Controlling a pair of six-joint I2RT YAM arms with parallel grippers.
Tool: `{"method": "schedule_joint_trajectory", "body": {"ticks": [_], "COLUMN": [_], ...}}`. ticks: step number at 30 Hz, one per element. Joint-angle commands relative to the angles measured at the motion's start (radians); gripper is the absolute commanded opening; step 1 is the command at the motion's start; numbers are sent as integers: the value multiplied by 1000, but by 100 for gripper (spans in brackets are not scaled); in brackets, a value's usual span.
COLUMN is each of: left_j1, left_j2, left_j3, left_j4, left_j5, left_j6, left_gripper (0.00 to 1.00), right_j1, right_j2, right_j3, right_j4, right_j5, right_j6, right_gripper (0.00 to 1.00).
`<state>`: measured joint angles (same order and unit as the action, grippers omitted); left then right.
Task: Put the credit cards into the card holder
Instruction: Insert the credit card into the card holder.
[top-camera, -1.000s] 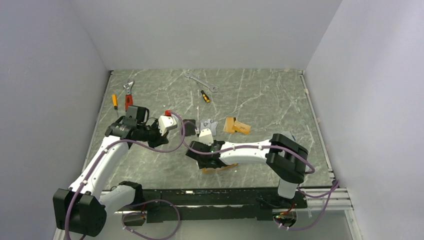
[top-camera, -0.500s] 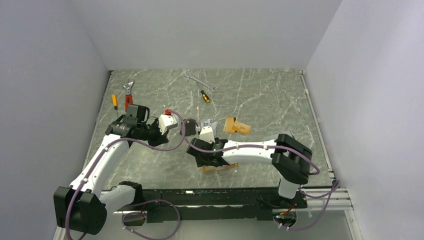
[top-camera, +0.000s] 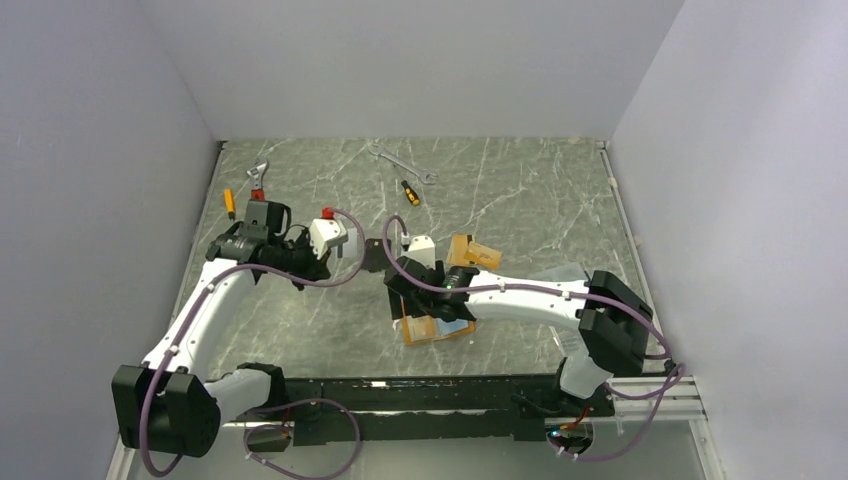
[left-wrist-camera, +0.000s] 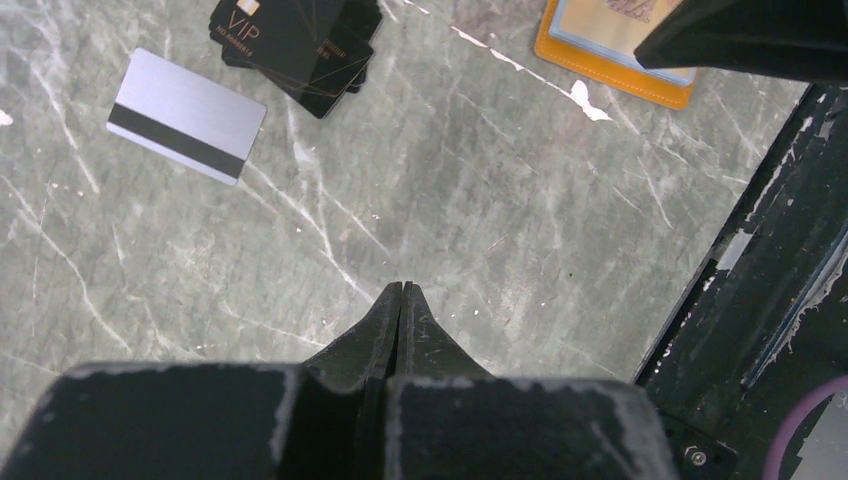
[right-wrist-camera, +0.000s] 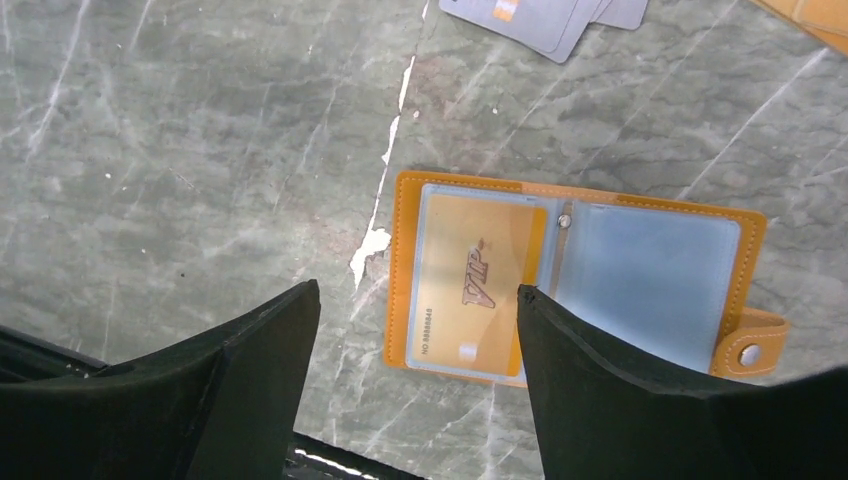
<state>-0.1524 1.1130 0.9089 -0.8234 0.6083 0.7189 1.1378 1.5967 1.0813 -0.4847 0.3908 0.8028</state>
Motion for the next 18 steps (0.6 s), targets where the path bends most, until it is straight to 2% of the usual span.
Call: {"method": "schedule_joint_trajectory", "body": {"ticks": [1,6,12,18], "left_j1": [39,65,68,68], "left_j2": [7,13,3,-4], "left_j3": [48,57,56,52], "left_j4": [-21,-33,-36,-37], "left_j5": [51,63,56,57], "left_j6": [16,20,24,25], "left_gripper": [0,0,0,0], "right_j1": [3,4,3,4], "right_j2": [-14,18,72,113], "right_j3": [-53,-94,-97,-101], "right_j4": [49,79,94,107], "right_j5": [-36,-36,-33,-30], "right_j6": [-4,5,2,1], "right_gripper": [77,82,82,76]}}
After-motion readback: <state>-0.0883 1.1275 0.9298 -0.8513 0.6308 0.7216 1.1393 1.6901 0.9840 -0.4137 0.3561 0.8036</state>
